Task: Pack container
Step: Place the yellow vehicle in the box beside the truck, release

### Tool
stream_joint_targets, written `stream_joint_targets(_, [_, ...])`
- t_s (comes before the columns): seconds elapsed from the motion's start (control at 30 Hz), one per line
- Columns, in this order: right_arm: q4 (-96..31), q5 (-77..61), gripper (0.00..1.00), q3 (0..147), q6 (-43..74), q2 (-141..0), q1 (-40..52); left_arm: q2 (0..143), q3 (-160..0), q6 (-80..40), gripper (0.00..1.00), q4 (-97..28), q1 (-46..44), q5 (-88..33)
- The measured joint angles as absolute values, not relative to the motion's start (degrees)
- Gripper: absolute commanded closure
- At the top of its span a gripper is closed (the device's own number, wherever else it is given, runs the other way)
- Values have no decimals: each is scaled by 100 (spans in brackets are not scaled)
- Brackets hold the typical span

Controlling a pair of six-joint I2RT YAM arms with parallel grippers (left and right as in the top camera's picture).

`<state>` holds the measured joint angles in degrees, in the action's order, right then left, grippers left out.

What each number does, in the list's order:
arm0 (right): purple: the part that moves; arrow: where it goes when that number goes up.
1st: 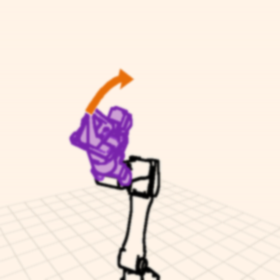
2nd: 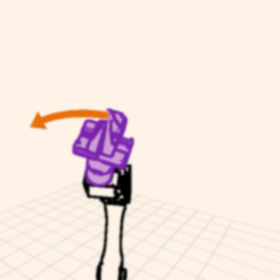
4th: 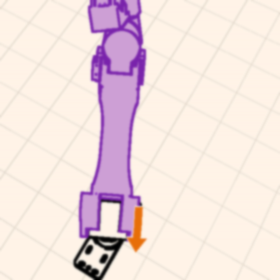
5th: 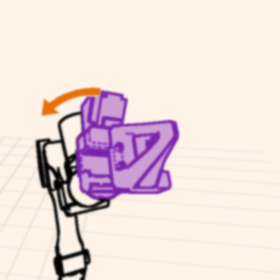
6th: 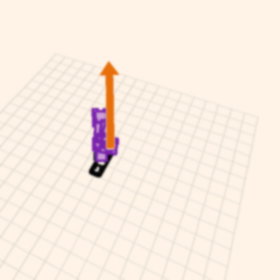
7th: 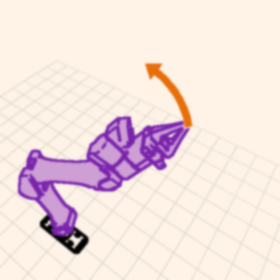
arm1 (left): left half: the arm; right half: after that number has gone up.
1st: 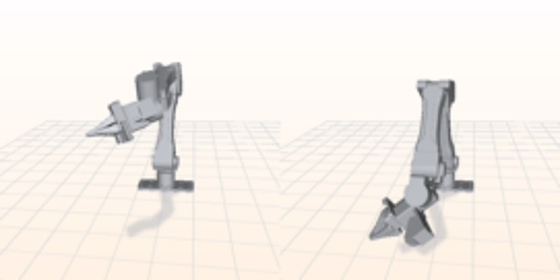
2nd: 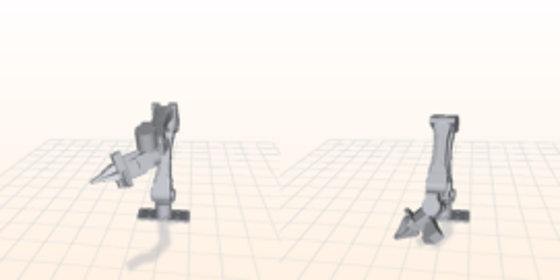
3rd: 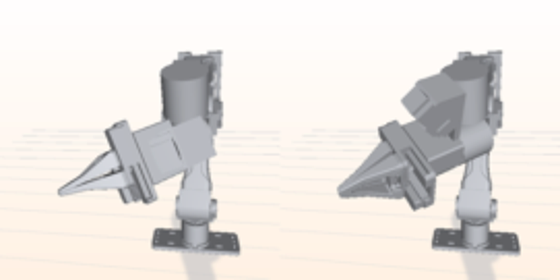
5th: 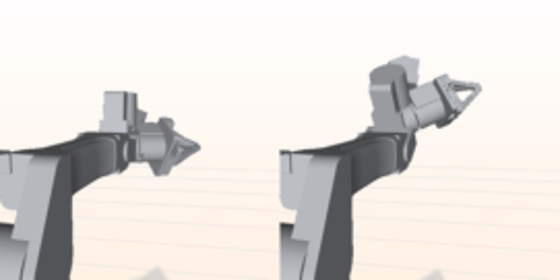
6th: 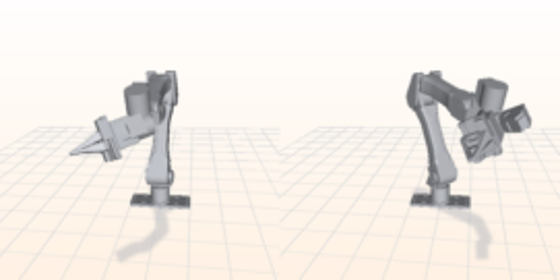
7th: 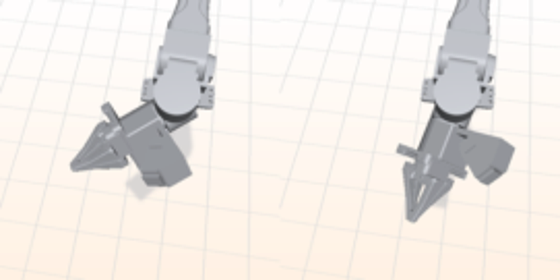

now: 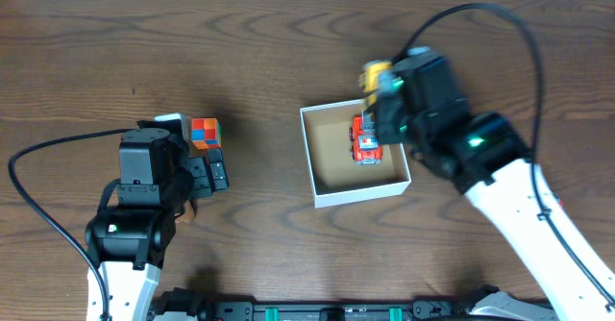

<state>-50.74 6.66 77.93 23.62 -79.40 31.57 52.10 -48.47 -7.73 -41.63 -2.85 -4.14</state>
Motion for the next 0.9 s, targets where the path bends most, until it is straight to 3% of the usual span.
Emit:
stream_joint_targets(0.33, [-5280, 637, 99, 7793, 2626, -9144, 4099, 5210, -4847, -773, 2, -4163, -285, -414])
stream_joint_targets(0.9, [-4912, 604, 99, 7789, 2976, -10604, 3664, 5210, -4847, -773, 2, -4180, -285, -414])
